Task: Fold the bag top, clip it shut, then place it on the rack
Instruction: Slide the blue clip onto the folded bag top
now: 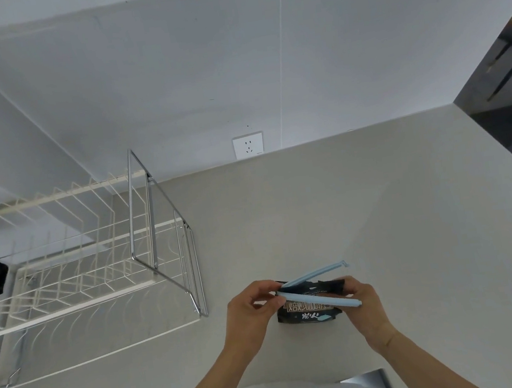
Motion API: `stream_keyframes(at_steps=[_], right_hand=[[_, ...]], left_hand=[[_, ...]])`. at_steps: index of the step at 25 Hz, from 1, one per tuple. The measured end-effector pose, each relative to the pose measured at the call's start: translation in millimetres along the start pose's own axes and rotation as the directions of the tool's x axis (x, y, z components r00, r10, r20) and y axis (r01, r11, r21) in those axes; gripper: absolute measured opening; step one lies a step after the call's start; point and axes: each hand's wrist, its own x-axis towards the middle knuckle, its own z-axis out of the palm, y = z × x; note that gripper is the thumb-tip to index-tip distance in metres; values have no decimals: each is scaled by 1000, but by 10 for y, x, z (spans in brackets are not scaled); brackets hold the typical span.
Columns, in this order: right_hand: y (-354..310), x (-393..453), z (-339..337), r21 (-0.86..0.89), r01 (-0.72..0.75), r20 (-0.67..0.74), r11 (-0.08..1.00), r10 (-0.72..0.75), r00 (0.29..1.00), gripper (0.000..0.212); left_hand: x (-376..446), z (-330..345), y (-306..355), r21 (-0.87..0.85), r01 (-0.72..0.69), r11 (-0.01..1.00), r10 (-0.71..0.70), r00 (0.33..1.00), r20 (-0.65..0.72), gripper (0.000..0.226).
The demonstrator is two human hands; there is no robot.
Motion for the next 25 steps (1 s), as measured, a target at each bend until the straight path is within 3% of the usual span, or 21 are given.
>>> stream_keyframes(at_steps=[6,9,13,17,21,22,25], right_hand=[[-12,25,-29,-57,-12,9,998,12,1000,33],[-3,21,-39,-62,10,9,998,-10,1000,33],[-6,25,-65,-38,15,-1,999,-15,1000,32],[3,8,-2,-99,51,2,994,-51,999,37],[38,41,60,-272,23,-105,962,-53,993,7],[44,24,71,-258,-24,-123,966,-9,992,9],[58,-52,73,82,-139,-124,987,148,981,33]], left_hand=[[36,6,79,88,-22,996,17,998,59,28],[106,21,180,245,-74,967,39,989,145,30],[257,76,368,475,-194,858,46,951,305,38],[330,280,568,661,-416,625,36,861,508,39],[350,435,579,679,-457,574,85,858,506,33],[354,443,560,676,-460,576,91,858,506,32],[370,423,509,665,-455,593,120,866,485,23]])
